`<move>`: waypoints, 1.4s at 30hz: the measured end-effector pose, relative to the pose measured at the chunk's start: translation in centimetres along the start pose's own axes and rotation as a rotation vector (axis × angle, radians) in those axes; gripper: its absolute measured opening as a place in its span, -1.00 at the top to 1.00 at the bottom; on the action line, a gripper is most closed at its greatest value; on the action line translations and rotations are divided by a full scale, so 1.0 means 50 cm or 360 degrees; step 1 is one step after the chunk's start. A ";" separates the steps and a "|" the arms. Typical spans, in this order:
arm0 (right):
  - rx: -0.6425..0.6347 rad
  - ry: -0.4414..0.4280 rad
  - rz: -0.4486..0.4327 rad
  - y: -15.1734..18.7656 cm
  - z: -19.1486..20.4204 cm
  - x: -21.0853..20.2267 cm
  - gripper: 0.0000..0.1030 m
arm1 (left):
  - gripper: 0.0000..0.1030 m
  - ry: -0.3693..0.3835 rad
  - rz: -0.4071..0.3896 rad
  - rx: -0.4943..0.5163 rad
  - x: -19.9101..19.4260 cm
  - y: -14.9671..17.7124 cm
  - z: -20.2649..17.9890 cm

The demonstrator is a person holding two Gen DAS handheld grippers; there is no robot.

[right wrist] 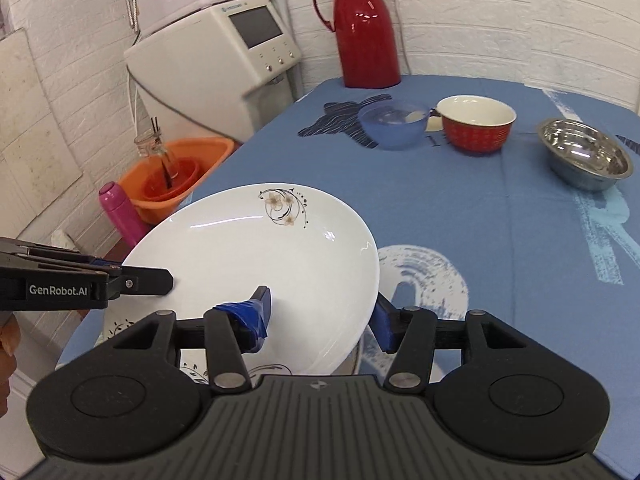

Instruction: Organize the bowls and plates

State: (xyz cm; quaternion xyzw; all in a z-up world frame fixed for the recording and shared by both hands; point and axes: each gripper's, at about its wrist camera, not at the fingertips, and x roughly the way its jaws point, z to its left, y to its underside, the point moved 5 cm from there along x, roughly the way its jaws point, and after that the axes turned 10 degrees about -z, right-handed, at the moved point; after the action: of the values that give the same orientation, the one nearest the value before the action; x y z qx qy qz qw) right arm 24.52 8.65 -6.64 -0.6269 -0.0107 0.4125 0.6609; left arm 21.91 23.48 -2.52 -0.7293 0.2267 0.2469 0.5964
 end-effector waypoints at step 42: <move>0.0087 -0.0095 0.0234 0.019 -0.013 -0.027 0.16 | 0.08 0.0136 -0.0141 -0.0027 -0.021 -0.015 -0.022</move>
State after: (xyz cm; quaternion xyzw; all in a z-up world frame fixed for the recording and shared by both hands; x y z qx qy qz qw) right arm 23.48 7.23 -6.90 -0.5950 0.0270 0.4786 0.6451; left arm 21.66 22.57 -1.10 -0.7536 0.2173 0.1907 0.5903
